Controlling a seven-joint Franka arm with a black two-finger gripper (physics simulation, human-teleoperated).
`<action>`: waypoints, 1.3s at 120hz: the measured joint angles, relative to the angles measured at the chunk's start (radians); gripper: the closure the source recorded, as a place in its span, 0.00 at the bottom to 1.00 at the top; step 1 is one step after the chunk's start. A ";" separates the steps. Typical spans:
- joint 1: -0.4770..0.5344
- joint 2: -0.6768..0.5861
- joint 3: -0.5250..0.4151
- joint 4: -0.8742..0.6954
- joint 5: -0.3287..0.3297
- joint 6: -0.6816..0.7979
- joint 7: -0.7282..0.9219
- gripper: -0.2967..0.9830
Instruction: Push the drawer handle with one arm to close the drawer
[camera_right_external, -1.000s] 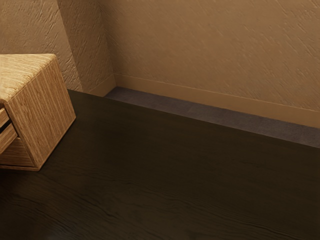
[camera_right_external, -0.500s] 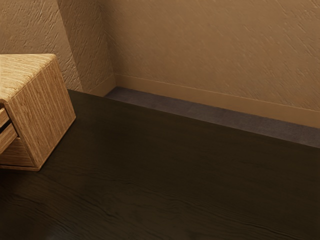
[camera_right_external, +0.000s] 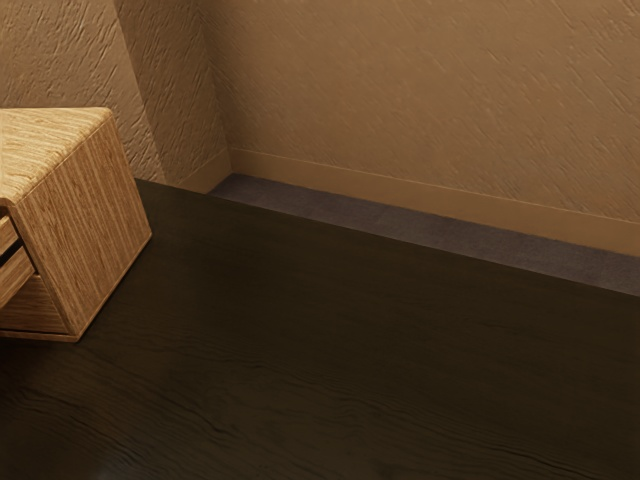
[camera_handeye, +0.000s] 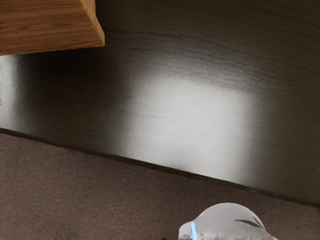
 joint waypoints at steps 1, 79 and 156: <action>0.001 -0.005 0.000 -0.001 0.000 -0.003 0.001 0.25; 0.048 -0.094 0.059 -0.049 0.033 -0.088 0.033 0.25; 0.131 0.164 0.323 -0.112 0.279 0.218 0.066 0.25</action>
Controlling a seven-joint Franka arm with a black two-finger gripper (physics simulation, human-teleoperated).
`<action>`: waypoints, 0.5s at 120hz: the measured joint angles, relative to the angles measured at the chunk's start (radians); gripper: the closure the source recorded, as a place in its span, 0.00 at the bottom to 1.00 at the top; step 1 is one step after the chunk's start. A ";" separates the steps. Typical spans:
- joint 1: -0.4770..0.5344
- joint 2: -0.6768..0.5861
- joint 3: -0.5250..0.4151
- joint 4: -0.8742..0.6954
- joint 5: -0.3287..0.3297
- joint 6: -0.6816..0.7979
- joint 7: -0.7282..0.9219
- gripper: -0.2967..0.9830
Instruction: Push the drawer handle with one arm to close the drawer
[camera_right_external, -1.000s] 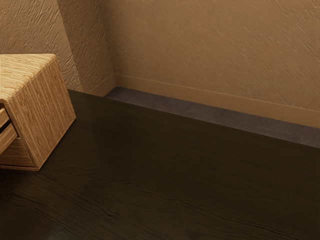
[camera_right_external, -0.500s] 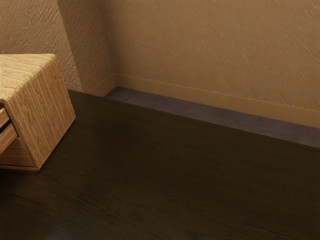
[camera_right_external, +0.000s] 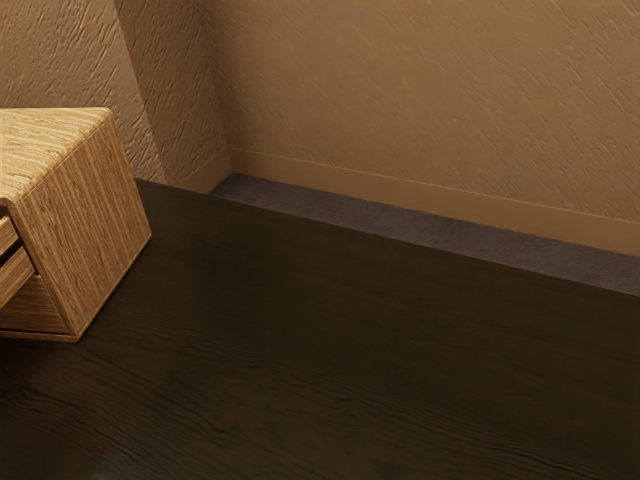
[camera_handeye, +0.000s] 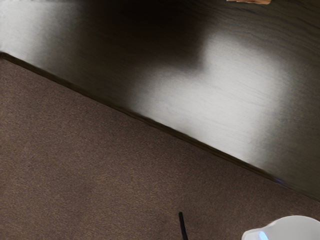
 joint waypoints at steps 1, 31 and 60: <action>0.000 0.002 0.001 0.000 0.002 0.003 0.001 0.25; -0.036 0.090 0.092 0.014 0.080 0.122 0.028 0.25; -0.039 0.125 0.141 0.027 0.101 0.193 0.051 0.42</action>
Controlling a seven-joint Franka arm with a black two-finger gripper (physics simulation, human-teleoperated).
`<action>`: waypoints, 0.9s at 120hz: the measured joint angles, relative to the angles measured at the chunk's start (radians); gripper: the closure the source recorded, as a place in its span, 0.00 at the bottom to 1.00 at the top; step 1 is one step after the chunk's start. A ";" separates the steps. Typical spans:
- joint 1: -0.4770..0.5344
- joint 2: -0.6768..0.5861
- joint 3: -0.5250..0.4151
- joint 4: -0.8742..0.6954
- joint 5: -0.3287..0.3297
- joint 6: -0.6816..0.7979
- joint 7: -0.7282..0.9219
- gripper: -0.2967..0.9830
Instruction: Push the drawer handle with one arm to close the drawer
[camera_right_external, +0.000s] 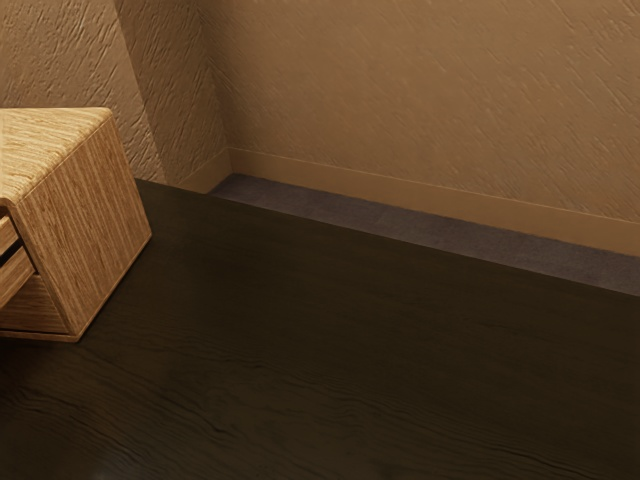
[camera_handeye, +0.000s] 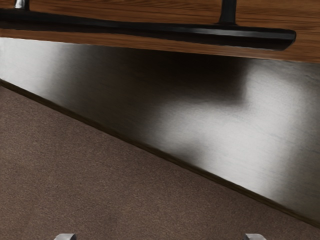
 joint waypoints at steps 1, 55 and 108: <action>0.000 0.000 0.001 0.001 0.000 0.001 0.001 0.44; -0.070 0.053 0.071 0.052 0.006 0.093 0.025 0.82; -0.120 0.128 0.105 0.076 0.006 0.144 0.042 0.84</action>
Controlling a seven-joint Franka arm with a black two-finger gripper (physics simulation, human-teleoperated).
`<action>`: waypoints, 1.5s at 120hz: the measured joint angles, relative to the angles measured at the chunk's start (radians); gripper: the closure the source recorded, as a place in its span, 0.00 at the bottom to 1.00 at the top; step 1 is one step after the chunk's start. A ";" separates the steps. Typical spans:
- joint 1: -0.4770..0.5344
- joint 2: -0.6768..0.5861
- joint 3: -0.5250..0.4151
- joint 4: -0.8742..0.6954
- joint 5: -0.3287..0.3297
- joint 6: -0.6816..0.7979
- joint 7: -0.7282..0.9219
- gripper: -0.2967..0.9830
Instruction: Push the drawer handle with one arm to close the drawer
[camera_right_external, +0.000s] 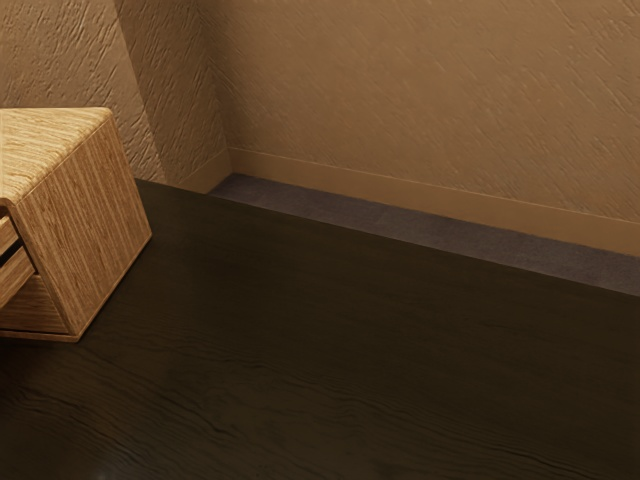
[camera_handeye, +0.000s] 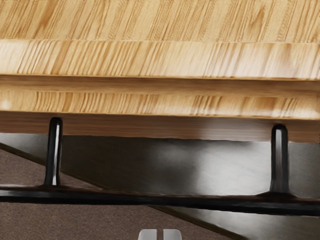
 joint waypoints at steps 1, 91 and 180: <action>-0.001 0.001 0.000 0.000 0.000 0.001 0.000 0.84; -0.085 0.098 0.047 0.039 -0.004 0.076 0.003 0.85; -0.207 0.175 0.120 0.118 -0.008 0.097 -0.002 0.84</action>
